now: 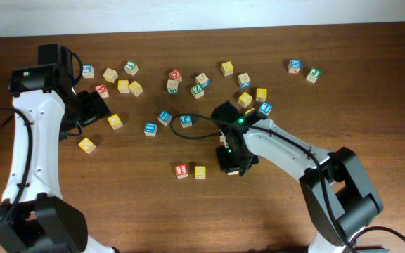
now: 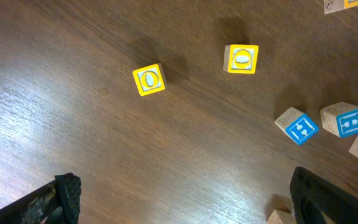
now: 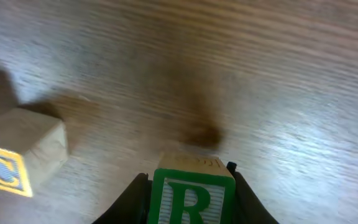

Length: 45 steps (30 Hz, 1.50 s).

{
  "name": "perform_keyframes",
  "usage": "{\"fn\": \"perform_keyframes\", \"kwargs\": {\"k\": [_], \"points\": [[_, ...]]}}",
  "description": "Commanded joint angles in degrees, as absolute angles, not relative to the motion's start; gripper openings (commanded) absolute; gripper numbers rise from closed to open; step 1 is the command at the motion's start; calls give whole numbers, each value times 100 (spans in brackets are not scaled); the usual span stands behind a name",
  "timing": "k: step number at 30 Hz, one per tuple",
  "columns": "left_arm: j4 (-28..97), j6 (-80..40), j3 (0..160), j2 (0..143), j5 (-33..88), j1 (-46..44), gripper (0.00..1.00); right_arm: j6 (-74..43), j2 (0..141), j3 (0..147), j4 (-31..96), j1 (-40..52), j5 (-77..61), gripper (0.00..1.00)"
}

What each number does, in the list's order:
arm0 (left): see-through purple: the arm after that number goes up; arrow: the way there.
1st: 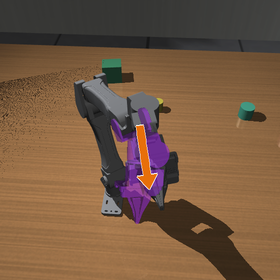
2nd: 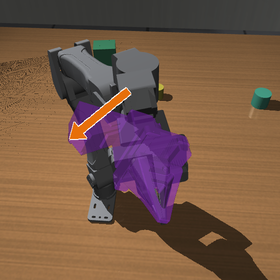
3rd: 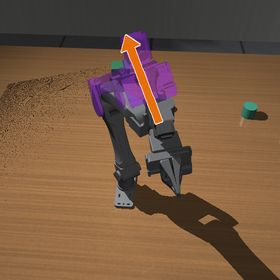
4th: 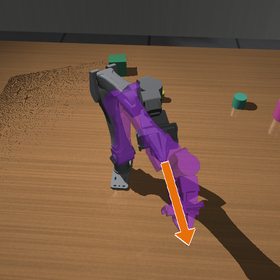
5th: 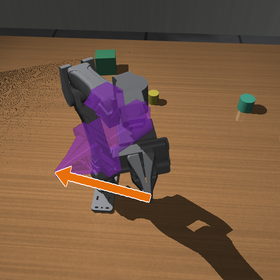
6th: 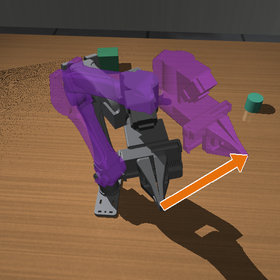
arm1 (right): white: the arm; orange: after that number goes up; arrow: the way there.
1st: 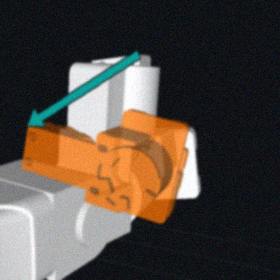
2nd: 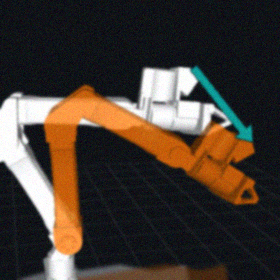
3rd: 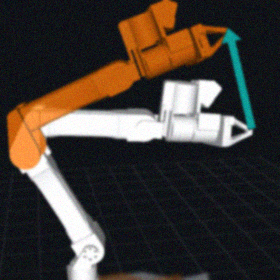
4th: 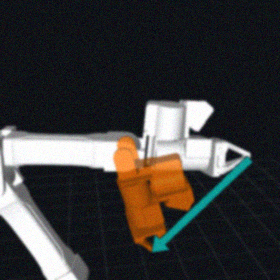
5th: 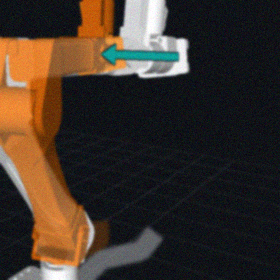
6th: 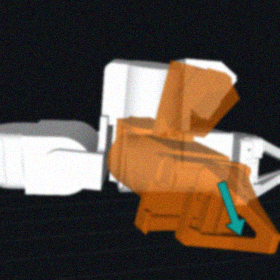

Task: Spell out ICRA
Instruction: 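Lower the right gripper and close it on the green R block, then carry the green R block and set it right of the C block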

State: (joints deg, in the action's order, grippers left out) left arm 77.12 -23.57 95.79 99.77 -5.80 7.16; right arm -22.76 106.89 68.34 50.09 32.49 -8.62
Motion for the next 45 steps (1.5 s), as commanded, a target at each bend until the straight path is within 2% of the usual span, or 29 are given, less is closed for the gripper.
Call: {"fn": "perform_keyframes", "kwargs": {"k": [1,4,8,9,11,24,26,29,33,37,39,41,45], "points": [[7721,-2368,9588,9972,-563,740,99,-2652,10676,6748,4624,3586,-845,24],[7721,-2368,9588,9972,-563,740,99,-3089,10678,6744,4491,3846,-222,24],[7721,-2368,9588,9972,-563,740,99,-3103,10700,6744,4390,3900,-150,24],[7721,-2368,9588,9972,-563,740,99,-3225,10731,6737,4381,3942,-187,30],[7721,-2368,9588,9972,-563,740,99,-3234,10814,6733,4311,4038,-191,33],[7721,-2368,9588,9972,-563,740,99,-3242,10868,6803,4484,4123,-279,33],[7721,-2368,9588,9972,-563,740,99,-3242,10868,6912,4606,4121,-274,42],[7721,-2368,9588,9972,-563,740,99,-3218,10868,7188,4720,4110,-272,49],[7721,-2368,9588,9972,-563,740,99,-3175,10868,7913,5408,3964,-226,50],[7721,-2368,9588,9972,-563,740,99,-2657,10742,8656,6182,3271,86,50],[7721,-2368,9588,9972,-563,740,99,-2021,10711,8755,6379,2464,119,51],[7721,-2368,9588,9972,-563,740,99,-1747,10726,8643,6320,1820,113,50],[7721,-2368,9588,9972,-563,740,99,-1103,10735,8160,5559,1138,54,50]]}}
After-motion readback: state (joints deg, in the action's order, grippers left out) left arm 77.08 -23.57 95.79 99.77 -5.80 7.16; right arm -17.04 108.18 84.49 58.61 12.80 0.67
